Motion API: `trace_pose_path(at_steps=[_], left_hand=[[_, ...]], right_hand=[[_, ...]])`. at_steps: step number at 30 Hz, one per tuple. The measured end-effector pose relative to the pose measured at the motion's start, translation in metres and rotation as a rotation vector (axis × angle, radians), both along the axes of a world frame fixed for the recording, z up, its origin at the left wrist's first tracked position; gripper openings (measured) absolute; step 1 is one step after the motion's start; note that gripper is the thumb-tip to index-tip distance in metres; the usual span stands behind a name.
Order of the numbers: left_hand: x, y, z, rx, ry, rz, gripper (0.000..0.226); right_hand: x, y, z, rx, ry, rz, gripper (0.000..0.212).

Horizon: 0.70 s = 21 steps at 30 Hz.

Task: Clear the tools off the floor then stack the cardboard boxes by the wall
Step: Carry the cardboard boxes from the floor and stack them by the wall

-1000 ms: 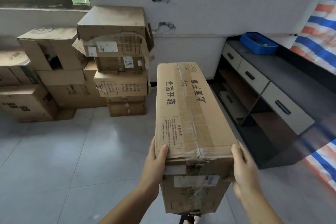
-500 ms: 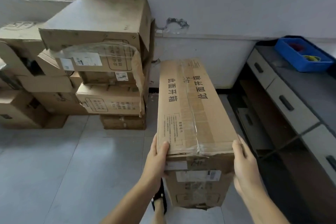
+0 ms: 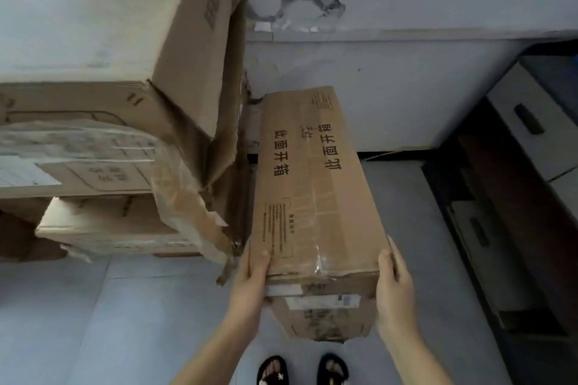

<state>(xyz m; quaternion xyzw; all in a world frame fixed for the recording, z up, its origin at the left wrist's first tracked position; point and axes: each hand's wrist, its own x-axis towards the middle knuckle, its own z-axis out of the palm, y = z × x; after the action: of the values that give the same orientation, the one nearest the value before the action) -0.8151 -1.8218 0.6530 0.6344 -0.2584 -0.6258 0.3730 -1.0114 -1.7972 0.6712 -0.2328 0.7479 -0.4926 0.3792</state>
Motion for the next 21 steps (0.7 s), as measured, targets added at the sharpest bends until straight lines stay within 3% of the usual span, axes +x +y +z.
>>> trace_pose_path(at_steps=[11,16,21], left_hand=[[0.005,-0.078,-0.175,0.147,-0.071,0.205,0.042],[0.0,-0.077,-0.222,0.087,-0.156,0.135,0.052],[0.002,-0.09,-0.256,0.091,-0.299,0.093,0.056]], right_hand=[[0.005,-0.084,-0.188,0.035,-0.107,0.165,0.04],[-0.003,-0.082,-0.262,0.152,-0.221,0.226,0.039],[-0.001,-0.1,-0.304,0.13,-0.229,0.292,0.044]])
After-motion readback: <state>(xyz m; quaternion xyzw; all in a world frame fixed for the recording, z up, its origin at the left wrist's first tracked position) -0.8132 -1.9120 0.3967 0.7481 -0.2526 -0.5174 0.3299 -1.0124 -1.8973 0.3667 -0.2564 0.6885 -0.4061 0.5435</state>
